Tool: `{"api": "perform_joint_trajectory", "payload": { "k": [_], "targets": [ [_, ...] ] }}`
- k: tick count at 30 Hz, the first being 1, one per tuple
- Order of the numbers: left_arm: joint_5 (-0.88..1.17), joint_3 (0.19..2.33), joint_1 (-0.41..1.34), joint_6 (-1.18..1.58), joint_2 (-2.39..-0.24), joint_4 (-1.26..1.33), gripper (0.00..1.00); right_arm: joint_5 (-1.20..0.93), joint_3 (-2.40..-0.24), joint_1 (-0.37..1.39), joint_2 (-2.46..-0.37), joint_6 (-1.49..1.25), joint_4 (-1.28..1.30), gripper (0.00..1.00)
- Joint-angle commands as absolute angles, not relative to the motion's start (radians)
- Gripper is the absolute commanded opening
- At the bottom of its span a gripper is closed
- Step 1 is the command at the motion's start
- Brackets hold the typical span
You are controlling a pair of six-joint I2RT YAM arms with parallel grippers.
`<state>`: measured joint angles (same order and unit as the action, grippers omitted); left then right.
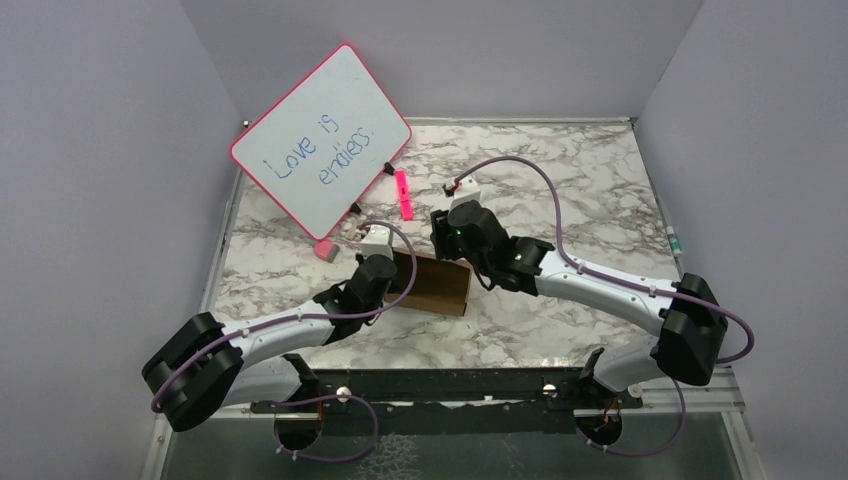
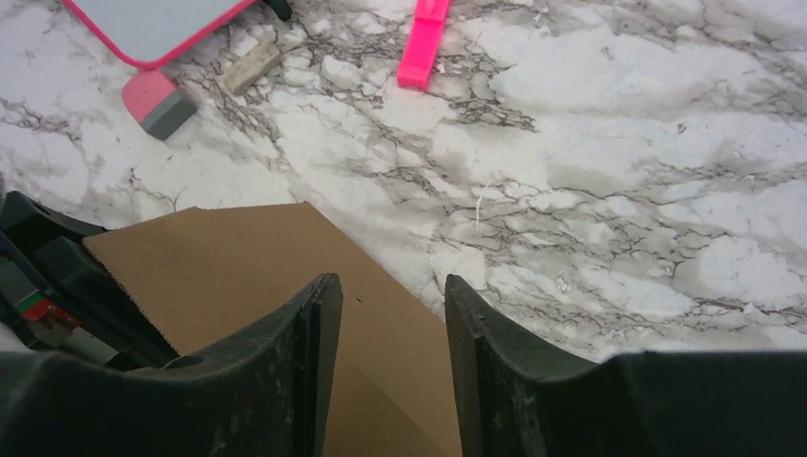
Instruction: Fold the paper box
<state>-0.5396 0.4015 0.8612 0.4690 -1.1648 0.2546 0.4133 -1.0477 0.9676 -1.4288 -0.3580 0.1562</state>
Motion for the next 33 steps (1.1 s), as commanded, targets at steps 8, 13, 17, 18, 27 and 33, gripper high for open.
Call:
{"api": "perform_joint_trajectory", "payload": {
  "k": [8, 13, 17, 18, 27, 33],
  "targets": [
    [-0.519, 0.362, 0.873, 0.508, -1.008, 0.166, 0.48, 0.282, -0.944, 0.972, -1.431, -0.428, 0.154, 0.46],
    [-0.502, 0.376, 0.873, 0.583, -0.885, -0.023, 0.62, 0.271, -0.918, 0.972, -1.426, -0.426, 0.151, 0.47],
    [-0.488, 0.401, 0.873, 0.654, -0.772, -0.179, 0.66, 0.255, -0.899, 0.973, -1.432, -0.419, 0.144, 0.46],
    [-0.485, 0.41, 0.873, 0.669, -0.743, -0.222, 0.66, 0.246, -0.896, 0.971, -1.435, -0.417, 0.141, 0.47],
    [-0.486, 0.516, 0.873, 0.715, -0.528, -0.472, 0.66, 0.218, -0.857, 0.973, -1.462, -0.406, 0.118, 0.48],
    [-0.561, 0.659, 0.873, 0.646, -0.562, -0.533, 0.66, 0.187, -0.826, 0.974, -1.466, -0.37, 0.079, 0.5]
  ]
}}
